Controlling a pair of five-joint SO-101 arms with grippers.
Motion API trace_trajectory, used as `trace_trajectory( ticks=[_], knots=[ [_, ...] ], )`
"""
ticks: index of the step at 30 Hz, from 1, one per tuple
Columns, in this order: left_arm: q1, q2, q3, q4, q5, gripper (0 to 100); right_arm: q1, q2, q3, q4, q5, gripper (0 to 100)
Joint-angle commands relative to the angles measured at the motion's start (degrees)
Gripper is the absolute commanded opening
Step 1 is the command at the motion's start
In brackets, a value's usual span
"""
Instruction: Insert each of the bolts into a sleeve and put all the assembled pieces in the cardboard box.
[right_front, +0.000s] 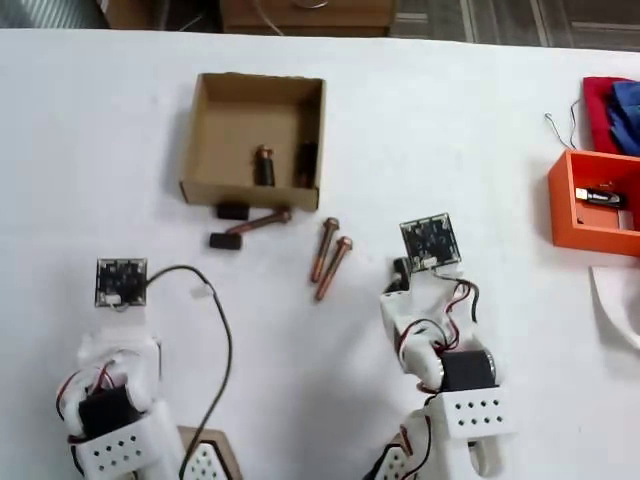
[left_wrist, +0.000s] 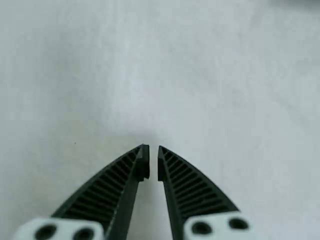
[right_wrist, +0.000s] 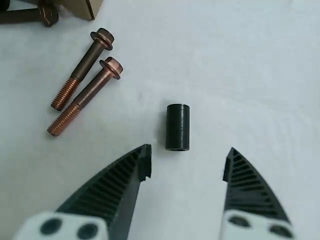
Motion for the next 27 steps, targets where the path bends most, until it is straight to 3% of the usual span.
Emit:
trace_trajectory(
  ticks=[1,18,21,27],
  knots=[
    [0.0,-1.1,1.2,0.3,-0.2,6,0.0,-0.9,-0.3,-2.4,0.0,22.3],
    [0.0,-1.1,1.2,0.3,-0.2,6,-0.1,2.2,-3.3,-8.0,-0.1,22.5],
    [0.0,-1.1,1.2,0.3,-0.2,6,0.0,10.9,-10.9,-7.6,-0.1,22.5],
    [0.0,-1.1,1.2,0.3,-0.2,6,0.0,42.6,-33.3,0.0,-0.1,22.4]
  ],
)
